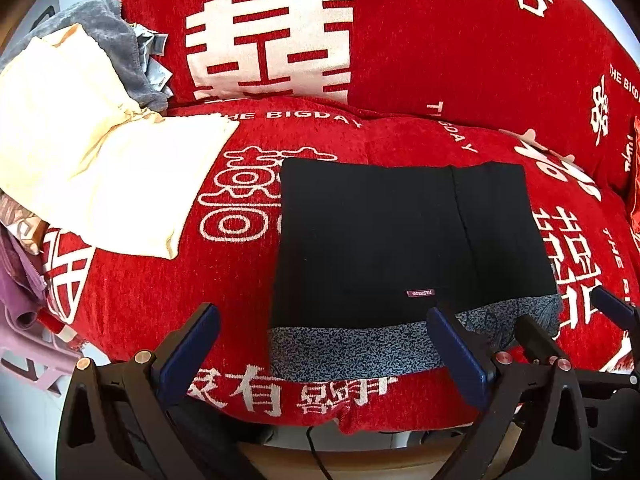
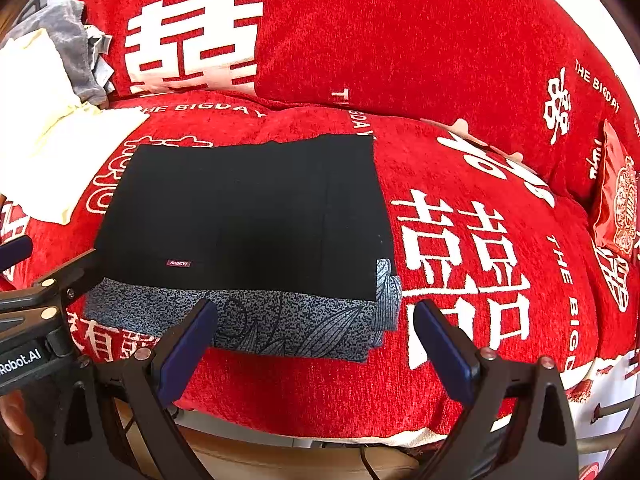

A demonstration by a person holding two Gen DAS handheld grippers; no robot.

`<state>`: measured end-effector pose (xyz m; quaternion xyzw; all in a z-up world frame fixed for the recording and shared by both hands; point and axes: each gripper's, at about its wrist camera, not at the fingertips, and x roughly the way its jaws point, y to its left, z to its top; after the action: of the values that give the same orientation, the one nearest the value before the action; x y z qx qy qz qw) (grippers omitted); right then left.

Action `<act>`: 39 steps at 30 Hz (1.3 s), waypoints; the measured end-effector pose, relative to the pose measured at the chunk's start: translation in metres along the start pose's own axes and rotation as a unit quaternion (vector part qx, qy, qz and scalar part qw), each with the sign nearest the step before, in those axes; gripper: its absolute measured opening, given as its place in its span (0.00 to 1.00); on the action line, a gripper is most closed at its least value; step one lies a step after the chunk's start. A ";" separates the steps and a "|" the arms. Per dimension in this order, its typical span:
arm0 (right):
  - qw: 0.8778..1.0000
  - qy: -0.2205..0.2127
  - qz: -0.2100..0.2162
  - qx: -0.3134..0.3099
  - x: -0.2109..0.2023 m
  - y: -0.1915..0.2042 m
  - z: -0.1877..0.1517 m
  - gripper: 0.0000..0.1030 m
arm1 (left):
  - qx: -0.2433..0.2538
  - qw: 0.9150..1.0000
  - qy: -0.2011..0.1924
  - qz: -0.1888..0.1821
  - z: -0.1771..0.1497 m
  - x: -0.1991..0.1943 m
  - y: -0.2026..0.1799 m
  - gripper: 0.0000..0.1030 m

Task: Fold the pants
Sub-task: 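Release the pants and hold both grippers open above the folded stack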

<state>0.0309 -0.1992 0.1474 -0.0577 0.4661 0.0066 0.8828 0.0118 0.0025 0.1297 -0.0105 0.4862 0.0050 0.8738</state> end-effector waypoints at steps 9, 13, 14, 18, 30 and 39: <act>1.000 0.000 0.001 0.000 0.000 0.000 0.000 0.96 | 0.001 1.000 -0.001 -0.007 0.000 -0.001 0.001 1.00; 1.000 0.000 0.001 0.000 0.000 0.000 0.000 0.96 | -0.006 1.000 0.000 -0.004 0.000 0.001 0.004 1.00; 1.000 0.000 0.001 0.000 0.000 0.000 0.000 0.96 | -0.007 1.000 -0.003 -0.003 0.000 0.000 0.005 1.00; 1.000 0.000 0.002 -0.001 -0.001 0.003 0.001 0.96 | -0.006 1.000 -0.017 0.011 0.001 -0.004 0.005 1.00; 1.000 0.001 0.002 -0.002 -0.001 0.002 0.001 0.96 | 0.010 1.000 -0.019 0.005 -0.002 -0.005 -0.002 1.00; 1.000 0.008 -0.003 -0.003 0.003 0.004 -0.002 0.96 | 0.001 1.000 -0.002 -0.019 -0.010 0.004 -0.001 1.00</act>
<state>0.0305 -0.1960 0.1436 -0.0617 0.4726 0.0052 0.8791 0.0056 0.0013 0.1209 -0.0191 0.4844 -0.0115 0.8746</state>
